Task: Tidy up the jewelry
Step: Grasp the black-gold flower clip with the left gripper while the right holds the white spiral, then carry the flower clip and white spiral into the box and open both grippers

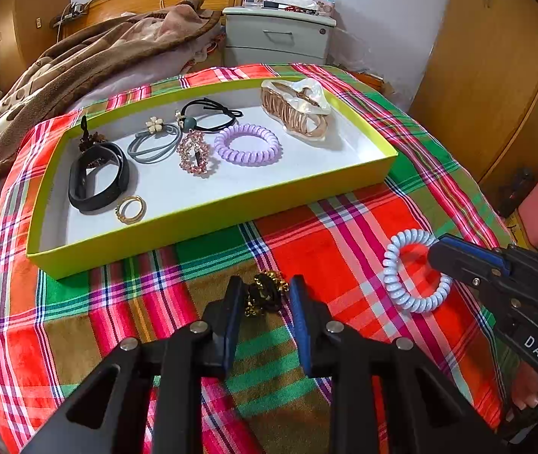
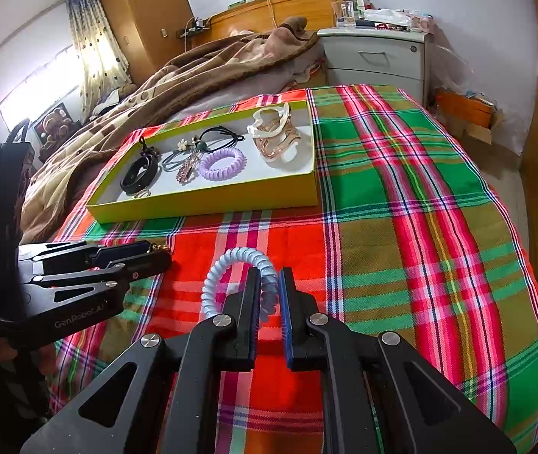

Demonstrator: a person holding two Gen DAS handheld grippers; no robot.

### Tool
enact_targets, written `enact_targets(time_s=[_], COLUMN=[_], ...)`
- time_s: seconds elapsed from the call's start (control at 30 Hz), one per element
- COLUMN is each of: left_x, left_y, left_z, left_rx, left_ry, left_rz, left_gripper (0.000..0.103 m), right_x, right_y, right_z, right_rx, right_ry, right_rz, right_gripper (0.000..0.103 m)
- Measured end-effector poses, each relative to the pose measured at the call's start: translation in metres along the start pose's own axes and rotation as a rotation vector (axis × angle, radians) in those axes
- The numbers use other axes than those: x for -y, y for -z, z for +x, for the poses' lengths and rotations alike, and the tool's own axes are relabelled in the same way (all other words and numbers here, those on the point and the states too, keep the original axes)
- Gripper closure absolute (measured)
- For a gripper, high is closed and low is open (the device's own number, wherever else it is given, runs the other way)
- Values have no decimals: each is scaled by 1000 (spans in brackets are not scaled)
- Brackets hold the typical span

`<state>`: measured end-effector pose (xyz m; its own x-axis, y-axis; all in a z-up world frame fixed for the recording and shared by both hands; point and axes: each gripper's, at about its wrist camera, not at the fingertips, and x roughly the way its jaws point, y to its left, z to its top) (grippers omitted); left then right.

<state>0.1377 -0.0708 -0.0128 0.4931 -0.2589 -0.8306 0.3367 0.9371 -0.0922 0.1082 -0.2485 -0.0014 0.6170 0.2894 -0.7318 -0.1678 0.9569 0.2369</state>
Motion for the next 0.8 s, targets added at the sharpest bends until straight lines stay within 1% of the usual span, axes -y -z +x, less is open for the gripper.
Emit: enact_targets(time_s=[0.2, 0.37, 0.47, 0.63, 0.8], left_x=[-4, -10, -16, -31, -43], left_y=[0, -6, -13, -30, -47], left_z=[-3, -14, -25, -39, -41], left_rx=[5, 34, 60, 105, 122], left_ry=[13, 19, 21, -2, -9], left_rz=[-11, -22, -32, -44, -58], left_gripper=[79, 80, 79, 79, 79], right_x=[-3, -7, -9, -16, -22], right_y=[-4, -15, -25, -47, -65], right_z=[-2, -7, -8, -5, 7], right_rx=[7, 30, 51, 78, 84], right_ry=[4, 5, 8, 1, -1], right_rz=[-7, -16, -20, -27, -31], right_gripper=[93, 93, 93, 93, 93])
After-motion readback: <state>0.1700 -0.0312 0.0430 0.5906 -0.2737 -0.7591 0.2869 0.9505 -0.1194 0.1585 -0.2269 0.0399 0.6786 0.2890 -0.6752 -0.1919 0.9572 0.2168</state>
